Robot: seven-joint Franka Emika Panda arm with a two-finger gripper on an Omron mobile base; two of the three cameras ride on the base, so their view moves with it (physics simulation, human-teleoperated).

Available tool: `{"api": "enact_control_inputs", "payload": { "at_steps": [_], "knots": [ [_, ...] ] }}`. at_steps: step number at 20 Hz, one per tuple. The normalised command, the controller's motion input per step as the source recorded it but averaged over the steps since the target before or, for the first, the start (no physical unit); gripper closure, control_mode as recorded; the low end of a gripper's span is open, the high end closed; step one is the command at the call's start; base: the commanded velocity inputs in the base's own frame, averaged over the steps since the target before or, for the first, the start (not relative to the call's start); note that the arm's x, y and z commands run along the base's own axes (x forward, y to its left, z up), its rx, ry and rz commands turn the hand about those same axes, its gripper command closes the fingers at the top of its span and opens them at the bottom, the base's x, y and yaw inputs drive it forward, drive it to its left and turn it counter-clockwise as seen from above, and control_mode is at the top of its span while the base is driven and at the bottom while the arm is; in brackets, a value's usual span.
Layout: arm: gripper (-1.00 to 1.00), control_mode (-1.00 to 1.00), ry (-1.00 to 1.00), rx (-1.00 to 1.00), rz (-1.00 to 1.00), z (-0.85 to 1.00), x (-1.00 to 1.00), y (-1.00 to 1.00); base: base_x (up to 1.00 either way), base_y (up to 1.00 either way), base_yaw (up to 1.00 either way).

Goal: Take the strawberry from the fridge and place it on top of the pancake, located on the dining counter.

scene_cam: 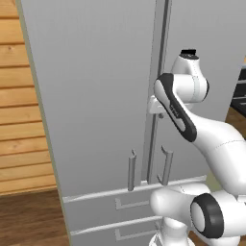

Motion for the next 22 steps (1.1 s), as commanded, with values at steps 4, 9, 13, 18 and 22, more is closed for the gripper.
{"api": "enact_control_inputs", "payload": {
  "at_steps": [4,9,13,18,22],
  "knots": [
    [-1.0,1.0,0.0,0.0,0.0,0.0,0.0,0.0,0.0,0.0,0.0],
    [-1.0,1.0,0.0,0.0,0.0,0.0,0.0,0.0,-0.01,0.18,0.0],
    [-1.0,1.0,0.0,0.0,0.0,0.0,0.0,0.0,0.0,0.22,0.0],
    [-1.0,1.0,0.0,0.0,0.0,0.0,0.0,0.0,0.0,0.24,0.0],
    [-1.0,1.0,0.0,0.0,0.0,0.0,0.0,0.0,0.0,0.42,0.0]
  ]
}}
